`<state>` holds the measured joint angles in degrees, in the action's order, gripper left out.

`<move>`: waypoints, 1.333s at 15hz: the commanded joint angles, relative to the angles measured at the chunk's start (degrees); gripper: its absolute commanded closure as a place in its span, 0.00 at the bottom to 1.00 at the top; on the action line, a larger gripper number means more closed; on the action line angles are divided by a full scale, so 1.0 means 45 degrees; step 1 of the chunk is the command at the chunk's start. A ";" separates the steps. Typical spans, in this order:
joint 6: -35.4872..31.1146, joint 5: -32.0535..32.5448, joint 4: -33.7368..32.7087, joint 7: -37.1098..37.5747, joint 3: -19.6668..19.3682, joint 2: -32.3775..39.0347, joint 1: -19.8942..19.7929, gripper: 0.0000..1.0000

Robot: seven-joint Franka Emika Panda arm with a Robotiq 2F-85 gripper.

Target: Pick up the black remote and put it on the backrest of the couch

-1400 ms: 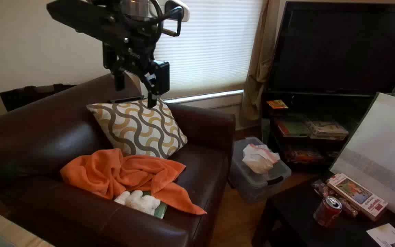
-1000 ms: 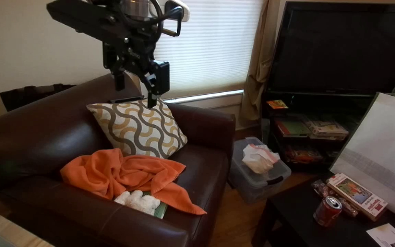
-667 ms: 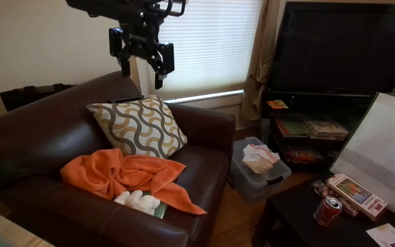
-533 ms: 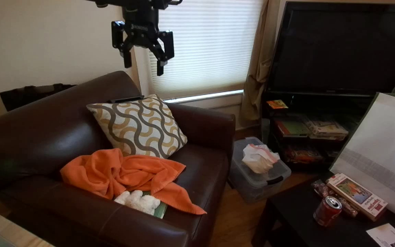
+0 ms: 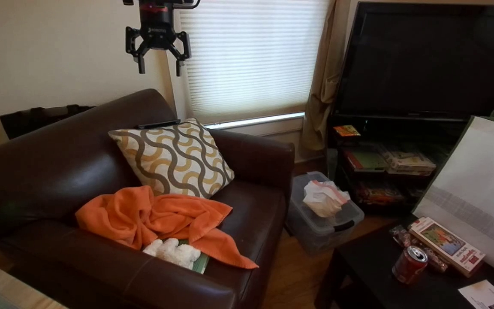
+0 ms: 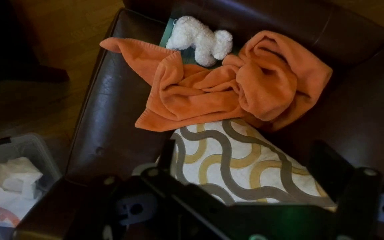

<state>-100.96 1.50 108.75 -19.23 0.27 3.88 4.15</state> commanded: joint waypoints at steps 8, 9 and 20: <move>-0.0248 0.0215 -0.0585 -0.0447 0.0196 0.0798 -0.0385 0.00; -0.0618 0.0273 -0.0449 -0.0764 0.0160 0.0791 -0.0465 0.00; -0.2728 0.0233 -0.0441 -0.6485 0.0350 0.2569 -0.1341 0.00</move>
<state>-113.41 2.39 106.89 -48.63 1.28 15.45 -1.39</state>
